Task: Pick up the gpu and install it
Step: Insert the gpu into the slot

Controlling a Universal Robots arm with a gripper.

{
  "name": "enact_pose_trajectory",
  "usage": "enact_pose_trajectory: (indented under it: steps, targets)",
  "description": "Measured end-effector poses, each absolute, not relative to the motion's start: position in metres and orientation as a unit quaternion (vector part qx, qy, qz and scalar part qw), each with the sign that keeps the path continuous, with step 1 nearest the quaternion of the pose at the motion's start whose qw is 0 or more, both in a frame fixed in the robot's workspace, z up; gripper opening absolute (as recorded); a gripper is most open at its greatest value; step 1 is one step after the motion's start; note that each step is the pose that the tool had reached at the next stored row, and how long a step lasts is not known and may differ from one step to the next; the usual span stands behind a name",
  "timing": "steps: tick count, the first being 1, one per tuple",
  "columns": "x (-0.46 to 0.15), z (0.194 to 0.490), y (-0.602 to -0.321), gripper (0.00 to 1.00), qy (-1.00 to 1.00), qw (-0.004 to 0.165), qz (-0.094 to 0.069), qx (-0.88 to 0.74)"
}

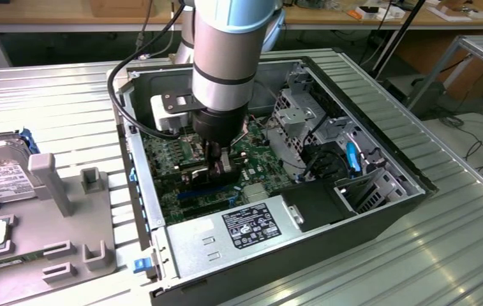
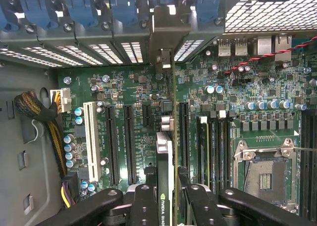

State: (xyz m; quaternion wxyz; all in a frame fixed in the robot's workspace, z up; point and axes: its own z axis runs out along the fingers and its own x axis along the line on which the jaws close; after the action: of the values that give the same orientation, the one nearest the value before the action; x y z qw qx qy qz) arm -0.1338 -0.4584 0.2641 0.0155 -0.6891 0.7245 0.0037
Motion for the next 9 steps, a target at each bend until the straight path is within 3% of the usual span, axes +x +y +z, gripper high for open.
enact_pose_trajectory:
  steps: [9]
  targets:
    - [-0.134,0.2641,-0.462,0.27,0.724,0.016,0.004,-0.689]
